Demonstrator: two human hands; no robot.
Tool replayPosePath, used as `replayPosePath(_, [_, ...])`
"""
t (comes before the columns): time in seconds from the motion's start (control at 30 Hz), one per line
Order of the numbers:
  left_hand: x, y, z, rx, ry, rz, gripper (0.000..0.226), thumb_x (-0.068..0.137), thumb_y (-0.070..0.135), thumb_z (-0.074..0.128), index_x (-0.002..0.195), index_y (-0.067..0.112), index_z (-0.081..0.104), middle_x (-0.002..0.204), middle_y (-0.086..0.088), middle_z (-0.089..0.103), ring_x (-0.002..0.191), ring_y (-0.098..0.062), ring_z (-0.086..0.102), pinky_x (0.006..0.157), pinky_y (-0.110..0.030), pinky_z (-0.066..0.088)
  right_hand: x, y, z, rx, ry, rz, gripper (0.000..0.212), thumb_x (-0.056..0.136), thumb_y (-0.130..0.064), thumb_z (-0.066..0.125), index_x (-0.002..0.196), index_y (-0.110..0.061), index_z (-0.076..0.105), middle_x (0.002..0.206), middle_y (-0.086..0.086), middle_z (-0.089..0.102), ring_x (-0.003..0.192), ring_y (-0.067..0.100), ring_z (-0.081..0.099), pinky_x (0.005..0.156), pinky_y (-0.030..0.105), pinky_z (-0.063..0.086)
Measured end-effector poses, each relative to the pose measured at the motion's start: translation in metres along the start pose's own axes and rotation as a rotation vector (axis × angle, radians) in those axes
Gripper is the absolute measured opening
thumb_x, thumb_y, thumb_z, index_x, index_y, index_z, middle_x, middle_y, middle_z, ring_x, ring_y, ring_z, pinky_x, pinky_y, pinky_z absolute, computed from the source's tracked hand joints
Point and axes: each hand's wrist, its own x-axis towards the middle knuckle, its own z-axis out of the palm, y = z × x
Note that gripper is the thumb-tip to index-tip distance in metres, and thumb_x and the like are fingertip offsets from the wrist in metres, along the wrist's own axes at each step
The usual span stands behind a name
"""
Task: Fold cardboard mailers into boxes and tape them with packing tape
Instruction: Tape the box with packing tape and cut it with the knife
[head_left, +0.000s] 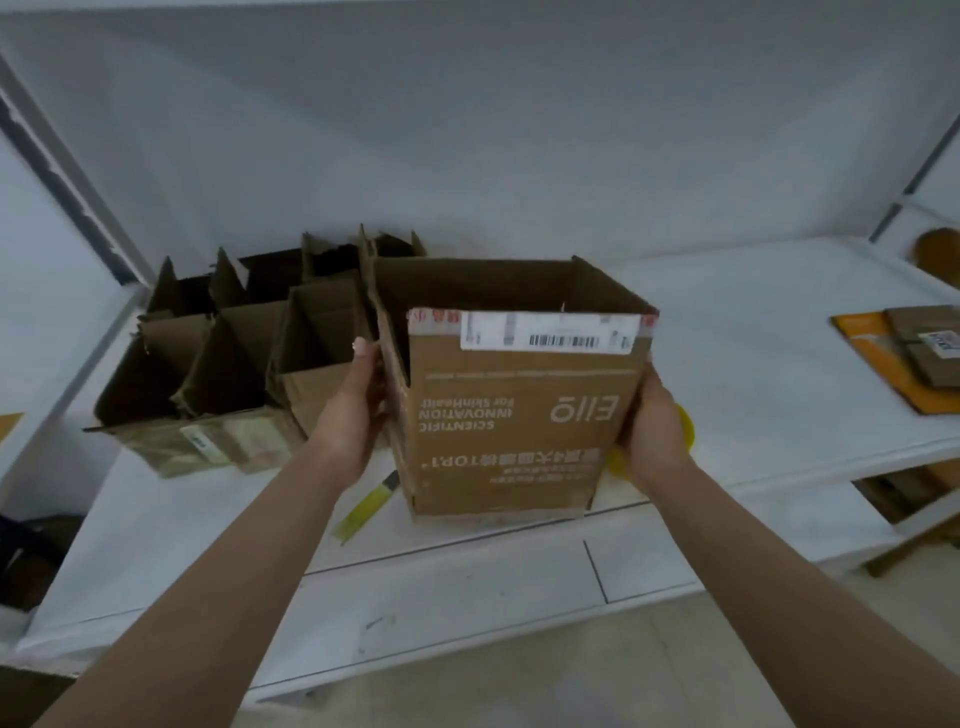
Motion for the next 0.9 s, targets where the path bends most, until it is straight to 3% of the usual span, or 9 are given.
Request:
replayPosePath(0.13, [-0.003,0.01,0.003,-0.073,-0.015,-0.046,0.061,0.094,0.068,0.028,0.096,0.031,0.076,0.102,-0.003,0.074,0.1,-0.021,0.07,0.095,-0.043,0.048,-0.001,-0.003,0.005,0.081,-0.029,0.152,0.057,0.096,-0.051,0.042,0.057,-0.027,0.077,0.066,0.0,0.074,0.059,0.015,0.072,0.047,0.025,0.054])
replayPosePath(0.23, [-0.002,0.018,0.008,-0.134,-0.072,-0.078,0.072,0.087,0.076,0.029,0.114,0.023,0.068,0.11,-0.008,0.072,0.101,-0.025,0.07,0.091,-0.043,0.05,-0.001,-0.011,0.009,0.119,-0.135,0.223,0.059,0.092,-0.058,0.043,0.059,-0.025,0.078,0.069,0.002,0.074,0.061,0.018,0.072,0.047,0.028,0.055])
replayPosePath(0.3, [-0.003,0.023,0.011,-0.152,-0.1,-0.097,0.074,0.081,0.079,0.031,0.115,0.023,0.067,0.11,-0.008,0.072,0.1,-0.026,0.07,0.086,-0.042,0.051,-0.004,-0.018,0.012,0.165,-0.196,0.261,0.056,0.082,-0.067,0.049,0.064,-0.023,0.08,0.074,0.005,0.075,0.066,0.021,0.074,0.051,0.031,0.057])
replayPosePath(0.43, [-0.003,0.033,0.011,-0.217,-0.165,-0.115,0.08,0.072,0.079,0.039,0.121,0.022,0.063,0.116,-0.011,0.07,0.105,-0.03,0.068,0.084,-0.042,0.053,-0.006,-0.033,0.018,0.22,-0.382,0.307,0.071,0.055,-0.076,0.066,0.1,-0.022,0.078,0.107,0.012,0.073,0.098,0.032,0.07,0.082,0.046,0.057])
replayPosePath(0.53, [-0.004,0.028,0.008,-0.214,-0.191,-0.117,0.083,0.072,0.081,0.039,0.127,0.022,0.061,0.12,-0.011,0.068,0.11,-0.03,0.065,0.092,-0.046,0.049,-0.005,-0.03,0.019,0.212,-0.4,0.322,0.081,0.043,-0.076,0.076,0.103,-0.021,0.077,0.113,0.015,0.07,0.106,0.036,0.066,0.096,0.052,0.05])
replayPosePath(0.67, [-0.003,0.014,0.002,-0.157,-0.168,-0.128,0.08,0.083,0.079,0.027,0.127,0.021,0.059,0.117,-0.011,0.069,0.107,-0.027,0.067,0.089,-0.041,0.051,-0.003,-0.022,0.017,0.156,-0.392,0.36,0.088,0.026,-0.074,0.084,0.097,-0.024,0.078,0.104,0.013,0.073,0.097,0.033,0.069,0.088,0.048,0.054])
replayPosePath(0.77, [-0.003,0.015,-0.001,-0.126,-0.166,-0.122,0.079,0.079,0.079,0.031,0.124,0.021,0.061,0.115,-0.011,0.07,0.106,-0.026,0.068,0.09,-0.042,0.05,-0.005,-0.025,0.019,0.117,-0.318,0.376,0.098,0.03,-0.073,0.084,0.113,-0.023,0.072,0.111,0.015,0.071,0.105,0.036,0.066,0.096,0.052,0.05])
replayPosePath(0.83, [-0.005,0.018,-0.002,-0.128,-0.178,-0.104,0.078,0.081,0.078,0.034,0.127,0.021,0.06,0.119,-0.011,0.069,0.11,-0.027,0.066,0.097,-0.046,0.047,-0.006,-0.03,0.019,0.143,-0.303,0.307,0.09,0.055,-0.068,0.075,0.131,-0.022,0.06,0.118,0.015,0.068,0.108,0.035,0.065,0.096,0.051,0.049])
replayPosePath(0.9, [-0.004,0.02,-0.002,-0.139,-0.189,-0.046,0.072,0.085,0.073,0.04,0.136,0.023,0.053,0.129,-0.011,0.063,0.119,-0.031,0.06,0.102,-0.052,0.042,-0.005,-0.039,0.018,0.196,-0.31,0.109,0.072,0.079,-0.051,0.061,0.141,-0.02,0.046,0.115,0.009,0.067,0.1,0.029,0.067,0.086,0.045,0.055])
